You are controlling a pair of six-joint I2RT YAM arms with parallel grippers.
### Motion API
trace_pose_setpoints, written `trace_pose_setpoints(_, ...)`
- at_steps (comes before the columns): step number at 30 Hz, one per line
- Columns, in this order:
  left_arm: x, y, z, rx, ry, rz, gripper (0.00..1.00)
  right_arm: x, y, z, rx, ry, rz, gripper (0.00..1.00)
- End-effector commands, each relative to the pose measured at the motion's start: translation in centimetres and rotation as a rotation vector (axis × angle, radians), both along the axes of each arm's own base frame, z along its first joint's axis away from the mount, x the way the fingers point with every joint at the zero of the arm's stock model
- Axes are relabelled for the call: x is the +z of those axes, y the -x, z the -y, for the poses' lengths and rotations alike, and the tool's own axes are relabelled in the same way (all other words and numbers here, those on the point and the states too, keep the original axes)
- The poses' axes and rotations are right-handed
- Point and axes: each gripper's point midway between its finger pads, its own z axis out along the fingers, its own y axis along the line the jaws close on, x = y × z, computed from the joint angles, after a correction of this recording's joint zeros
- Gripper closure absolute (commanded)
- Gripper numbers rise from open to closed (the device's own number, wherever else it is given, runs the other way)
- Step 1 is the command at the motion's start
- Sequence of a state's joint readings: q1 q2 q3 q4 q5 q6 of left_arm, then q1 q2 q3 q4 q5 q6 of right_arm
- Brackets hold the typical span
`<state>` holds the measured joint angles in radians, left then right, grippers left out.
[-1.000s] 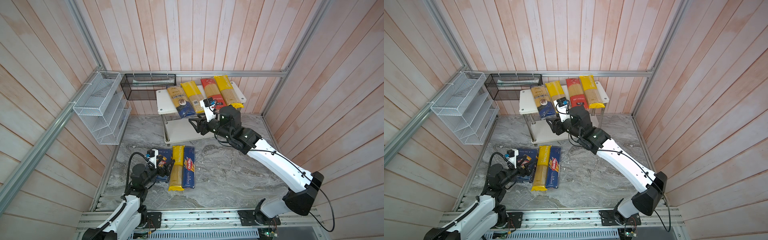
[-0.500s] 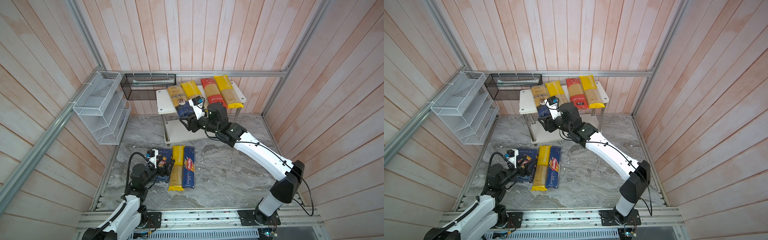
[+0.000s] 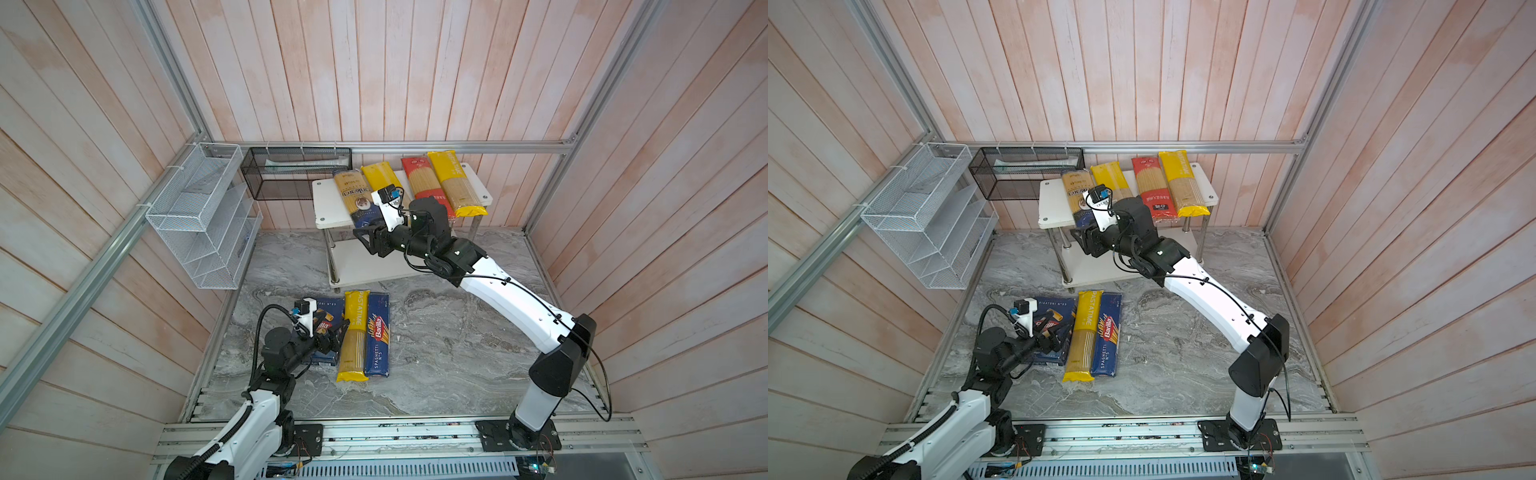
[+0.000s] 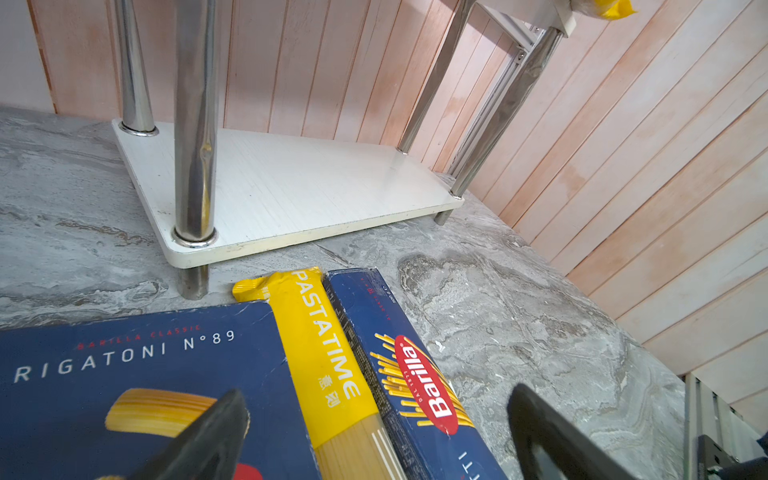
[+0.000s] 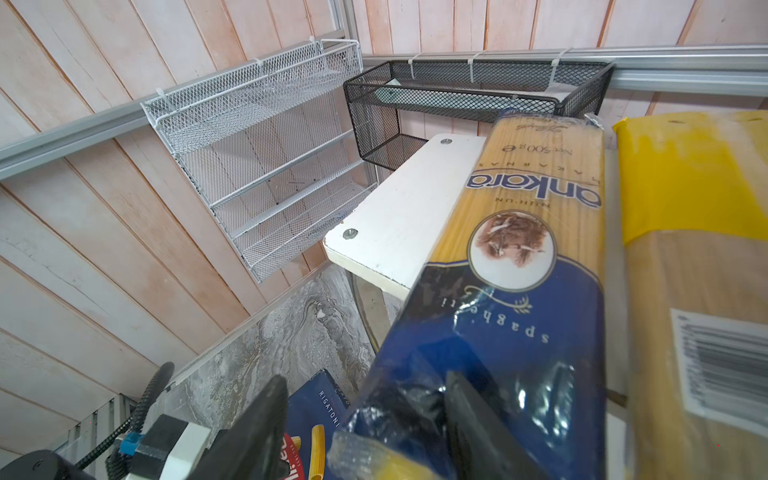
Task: Place and organize the pasta boxes and bags onto the shelf
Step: 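Withdraw the right gripper from the shelf down toward the table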
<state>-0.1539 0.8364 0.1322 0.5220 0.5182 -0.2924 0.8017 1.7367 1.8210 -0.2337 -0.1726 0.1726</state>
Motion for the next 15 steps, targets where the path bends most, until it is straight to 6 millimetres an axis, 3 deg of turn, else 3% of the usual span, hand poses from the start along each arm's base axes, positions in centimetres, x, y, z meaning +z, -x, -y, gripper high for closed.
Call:
trace_pose_setpoints(1,0.1,0.1,0.0,-0.001,-0.005,0.011,0.0,1.1,1.2,2.1,-0.029,0.002,0.029,0.37)
trace_pose_setpoints(8,0.1,0.0,0.0,0.006,-0.007,0.009,0.0,1.1,7.2,3.2,0.112,-0.016,0.105,0.37)
trace_pose_setpoints(15,0.1,0.0,0.0,0.006,-0.005,0.007,0.0,-2.8,10.2,5.3,0.101,0.05,0.038,0.36)
